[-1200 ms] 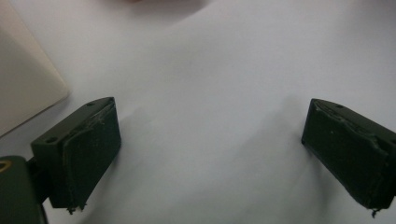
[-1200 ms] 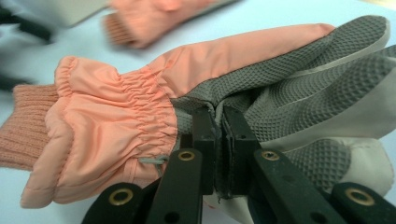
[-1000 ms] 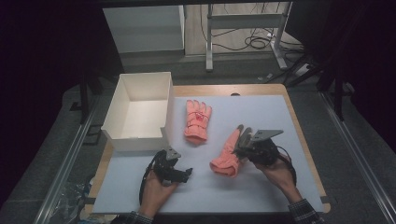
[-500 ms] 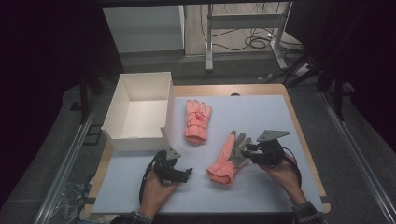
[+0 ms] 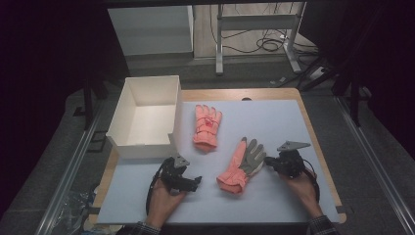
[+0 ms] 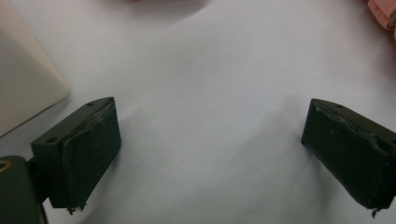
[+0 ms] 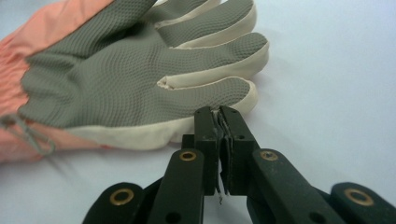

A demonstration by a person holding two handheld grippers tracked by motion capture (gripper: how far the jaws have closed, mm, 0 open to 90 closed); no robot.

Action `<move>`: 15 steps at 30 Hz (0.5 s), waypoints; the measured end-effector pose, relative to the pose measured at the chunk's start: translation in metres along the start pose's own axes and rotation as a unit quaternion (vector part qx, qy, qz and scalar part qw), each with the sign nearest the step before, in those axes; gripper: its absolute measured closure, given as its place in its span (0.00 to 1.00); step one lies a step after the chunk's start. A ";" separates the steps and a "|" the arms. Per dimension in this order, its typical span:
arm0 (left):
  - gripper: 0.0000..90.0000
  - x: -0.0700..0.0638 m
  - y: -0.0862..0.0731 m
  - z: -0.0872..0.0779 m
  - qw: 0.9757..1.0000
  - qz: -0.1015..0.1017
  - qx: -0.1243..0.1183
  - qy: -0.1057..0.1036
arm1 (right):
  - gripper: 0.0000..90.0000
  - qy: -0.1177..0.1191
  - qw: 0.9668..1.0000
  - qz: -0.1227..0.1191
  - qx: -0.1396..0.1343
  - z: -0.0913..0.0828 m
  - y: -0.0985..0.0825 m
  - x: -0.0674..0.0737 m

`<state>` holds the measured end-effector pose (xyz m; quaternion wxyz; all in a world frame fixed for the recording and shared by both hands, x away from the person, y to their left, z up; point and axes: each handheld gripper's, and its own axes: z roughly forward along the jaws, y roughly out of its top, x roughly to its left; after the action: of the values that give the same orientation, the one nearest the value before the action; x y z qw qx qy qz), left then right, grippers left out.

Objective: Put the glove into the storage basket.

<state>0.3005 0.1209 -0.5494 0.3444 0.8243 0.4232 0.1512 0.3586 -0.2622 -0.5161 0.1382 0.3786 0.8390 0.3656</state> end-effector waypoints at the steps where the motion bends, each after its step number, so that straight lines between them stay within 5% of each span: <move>1: 0.05 0.000 0.000 0.000 1.000 0.000 0.000 0.000 | 0.95 -0.001 1.000 -0.001 -0.001 0.002 0.002 0.000; 15: 0.05 0.000 0.000 0.000 1.000 -0.001 0.000 0.000 | 0.92 0.012 1.000 0.003 0.004 0.034 0.030 -0.003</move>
<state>0.3005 0.1209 -0.5494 0.3447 0.8240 0.4236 0.1510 0.3933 -0.2338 -0.5183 0.1255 0.3775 0.8408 0.3670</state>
